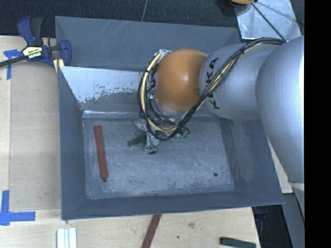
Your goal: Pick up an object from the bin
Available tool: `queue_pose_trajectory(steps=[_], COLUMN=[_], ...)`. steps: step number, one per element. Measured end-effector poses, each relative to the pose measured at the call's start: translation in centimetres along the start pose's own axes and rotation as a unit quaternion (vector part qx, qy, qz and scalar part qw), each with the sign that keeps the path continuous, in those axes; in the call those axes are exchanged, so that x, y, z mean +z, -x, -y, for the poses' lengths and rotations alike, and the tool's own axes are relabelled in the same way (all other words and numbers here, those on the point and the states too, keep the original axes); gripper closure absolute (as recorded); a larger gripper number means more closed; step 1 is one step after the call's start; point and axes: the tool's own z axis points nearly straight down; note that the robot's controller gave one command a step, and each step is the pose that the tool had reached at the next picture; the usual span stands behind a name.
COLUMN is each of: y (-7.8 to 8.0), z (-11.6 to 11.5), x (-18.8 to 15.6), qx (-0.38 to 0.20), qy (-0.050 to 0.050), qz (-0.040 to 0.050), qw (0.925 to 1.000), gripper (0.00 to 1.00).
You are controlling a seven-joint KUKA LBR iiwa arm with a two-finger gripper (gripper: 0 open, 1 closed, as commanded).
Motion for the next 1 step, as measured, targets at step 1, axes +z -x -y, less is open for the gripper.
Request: queue_pose_trajectory(steps=[1], y=[-1.95], z=[0.25], x=[-13.94], qx=[-0.052], qy=[0.001], qz=[-0.0004], qw=[0.9986], gripper=[1.0])
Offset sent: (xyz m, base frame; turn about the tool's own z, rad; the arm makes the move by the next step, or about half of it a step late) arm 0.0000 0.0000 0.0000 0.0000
